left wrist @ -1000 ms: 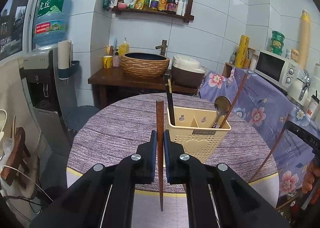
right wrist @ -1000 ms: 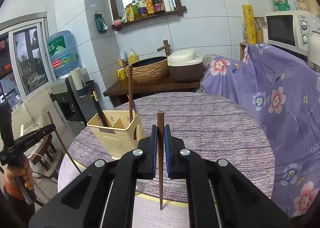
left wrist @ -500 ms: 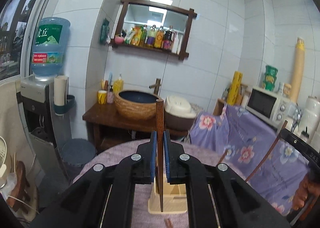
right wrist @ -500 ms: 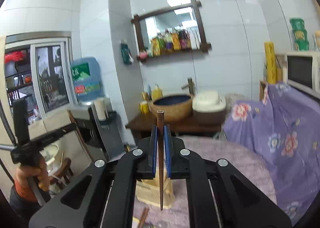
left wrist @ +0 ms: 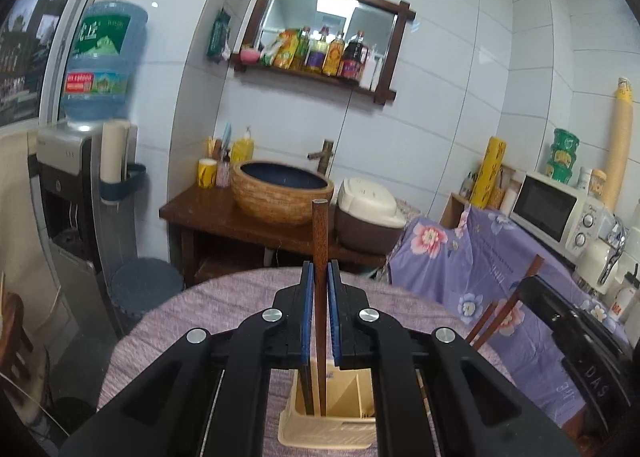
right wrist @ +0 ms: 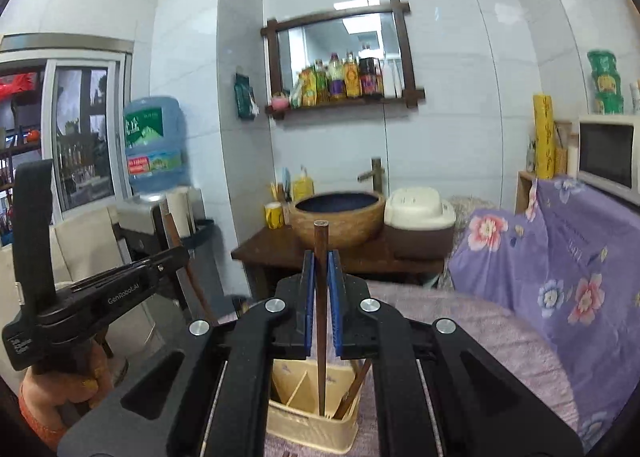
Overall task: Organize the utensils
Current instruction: 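Open both tools to release the chopsticks inside the holder, then withdraw both tools from the holder toward the remaining utensils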
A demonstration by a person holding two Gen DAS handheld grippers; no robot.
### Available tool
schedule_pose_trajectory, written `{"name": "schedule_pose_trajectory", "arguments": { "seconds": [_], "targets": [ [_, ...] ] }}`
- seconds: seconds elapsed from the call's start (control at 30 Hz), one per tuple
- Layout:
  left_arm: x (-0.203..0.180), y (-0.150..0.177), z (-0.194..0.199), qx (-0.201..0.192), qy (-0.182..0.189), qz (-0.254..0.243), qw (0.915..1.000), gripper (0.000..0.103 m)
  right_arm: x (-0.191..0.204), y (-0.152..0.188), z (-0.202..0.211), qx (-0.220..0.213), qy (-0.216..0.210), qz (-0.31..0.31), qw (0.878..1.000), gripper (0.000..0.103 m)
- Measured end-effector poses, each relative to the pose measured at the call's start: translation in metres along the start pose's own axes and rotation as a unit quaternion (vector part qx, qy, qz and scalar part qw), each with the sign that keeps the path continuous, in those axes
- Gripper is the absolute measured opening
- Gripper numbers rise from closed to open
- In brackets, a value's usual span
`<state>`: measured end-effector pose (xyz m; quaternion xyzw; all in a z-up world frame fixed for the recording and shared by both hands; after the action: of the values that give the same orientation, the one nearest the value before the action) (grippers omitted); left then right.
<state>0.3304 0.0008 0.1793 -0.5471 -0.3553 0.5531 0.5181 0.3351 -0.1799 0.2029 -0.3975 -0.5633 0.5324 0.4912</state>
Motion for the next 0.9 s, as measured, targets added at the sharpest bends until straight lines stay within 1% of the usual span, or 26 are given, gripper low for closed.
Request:
{"name": "schedule_pose_trajectory", "arguments": {
  "seconds": [0.13, 0.23, 0.4, 0.53, 0.63, 0.7, 0.73, 0.77, 0.83, 0.9],
  "targets": [
    [0.007, 0.027, -0.008, 0.023, -0.004, -0.001, 0.9997, 0.008, -0.006, 0.030, -0.010, 0.022, 0.009, -0.007, 1.000, 0.008],
    [0.010, 0.041, -0.013, 0.039, -0.002, 0.001, 0.9992, 0.008, -0.009, 0.043, -0.012, 0.032, 0.013, -0.008, 0.999, 0.008],
    [0.013, 0.056, -0.019, 0.054, -0.006, 0.003, 0.9985, 0.008, -0.011, 0.050, -0.010, 0.024, 0.018, 0.001, 1.000, 0.008],
    [0.015, 0.059, -0.019, 0.062, 0.000, 0.010, 0.9980, 0.008, -0.014, 0.052, -0.005, 0.017, 0.014, -0.002, 1.000, 0.008],
    [0.018, 0.061, -0.015, 0.063, 0.005, 0.013, 0.9979, 0.009, -0.011, 0.055, 0.001, 0.014, 0.012, 0.010, 1.000, 0.010],
    [0.020, 0.063, -0.009, 0.065, 0.011, 0.018, 0.9977, 0.015, -0.009, 0.057, 0.007, 0.009, 0.014, 0.018, 1.000, 0.024],
    [0.021, 0.064, -0.005, 0.063, 0.012, 0.021, 0.9977, 0.027, -0.009, 0.058, 0.012, 0.005, 0.013, 0.019, 1.000, 0.041],
    [0.022, 0.066, -0.001, 0.061, 0.012, 0.023, 0.9978, 0.040, -0.009, 0.059, 0.019, -0.001, 0.014, 0.017, 1.000, 0.053],
    [0.025, 0.071, 0.009, 0.057, 0.007, 0.026, 0.9980, 0.053, -0.011, 0.060, 0.027, -0.004, 0.018, 0.015, 1.000, 0.055],
    [0.027, 0.078, 0.017, 0.063, 0.001, 0.024, 0.9977, 0.058, -0.014, 0.063, 0.035, 0.007, 0.019, 0.011, 1.000, 0.056]
  ]
}}
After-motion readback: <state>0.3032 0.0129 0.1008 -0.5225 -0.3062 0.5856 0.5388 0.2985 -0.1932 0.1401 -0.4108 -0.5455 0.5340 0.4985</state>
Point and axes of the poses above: each gripper's, at about its wrist camera, not at the fingertips, and z roughly against the way its jaws point, x to its left, y to its underside, the point moved 1 cm from there along -z, roughly the way its jaws point, and after that the axes turned 11 degrees about -x, right-handed, at the moved point
